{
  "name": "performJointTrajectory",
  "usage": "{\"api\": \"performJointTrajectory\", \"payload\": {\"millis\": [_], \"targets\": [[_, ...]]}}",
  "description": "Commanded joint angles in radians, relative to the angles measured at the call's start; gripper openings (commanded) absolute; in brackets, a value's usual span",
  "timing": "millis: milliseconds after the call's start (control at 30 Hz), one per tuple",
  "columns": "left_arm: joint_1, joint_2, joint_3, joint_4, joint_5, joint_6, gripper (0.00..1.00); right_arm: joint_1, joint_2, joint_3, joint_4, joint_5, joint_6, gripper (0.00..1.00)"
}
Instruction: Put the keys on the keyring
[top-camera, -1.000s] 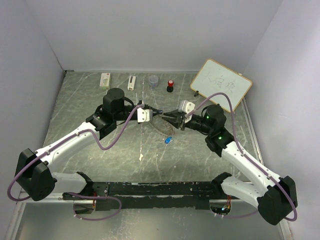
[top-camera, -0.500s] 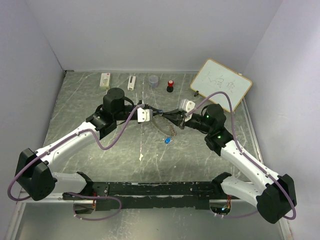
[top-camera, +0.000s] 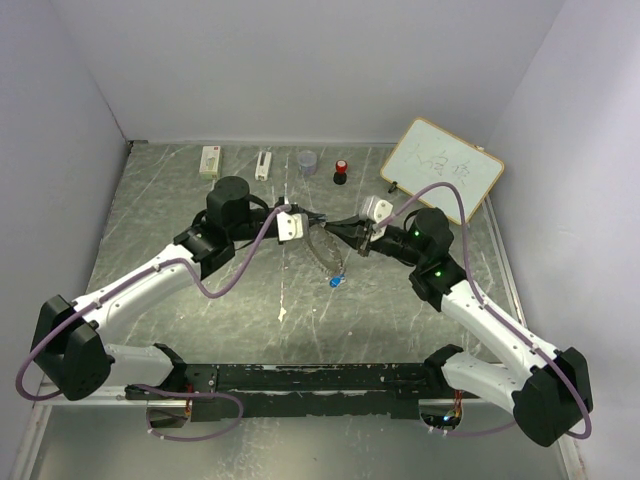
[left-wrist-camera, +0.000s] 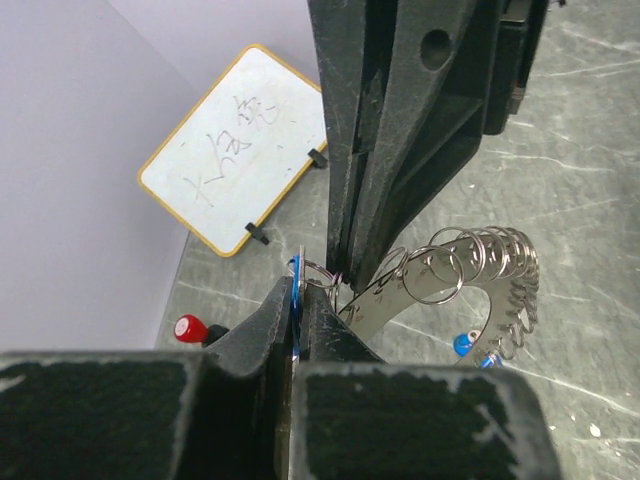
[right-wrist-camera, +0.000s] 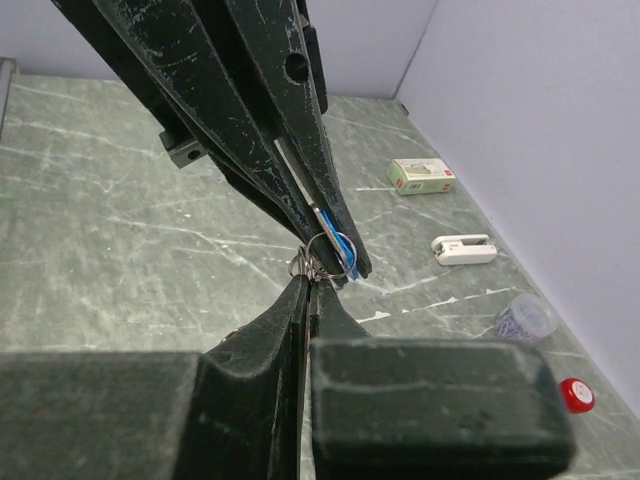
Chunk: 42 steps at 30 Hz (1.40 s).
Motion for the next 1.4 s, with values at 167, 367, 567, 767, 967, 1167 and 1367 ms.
{"api": "performJointTrajectory", "payload": {"millis": [167,367,567,767,967,1167,1367], "targets": [[-0.01,-0.051,-0.07,0.269,-0.272,-0.092,0.07,0.006,-0.048,-0.044,0.066,0.035,0.048,0.0],[-0.009,-0.058,-0.086,0.284,-0.289,-0.104,0.07,0.006,-0.071,-0.057,0.077,0.078,0.054,0.0],[-0.01,-0.047,-0.101,0.288,-0.276,-0.118,0.07,0.007,-0.109,-0.094,0.139,0.12,0.071,0.0],[-0.012,-0.02,-0.119,0.299,-0.252,-0.15,0.07,0.005,-0.131,-0.121,0.207,0.136,0.091,0.0],[-0.04,0.011,-0.125,0.317,-0.246,-0.167,0.07,0.005,-0.125,-0.132,0.287,0.125,0.11,0.0],[-0.085,0.043,-0.094,0.299,-0.259,-0.159,0.07,0.005,-0.075,-0.142,0.397,0.103,0.155,0.0],[-0.106,0.05,-0.102,0.292,-0.276,-0.157,0.07,0.006,-0.056,-0.138,0.442,0.106,0.174,0.0]]}}
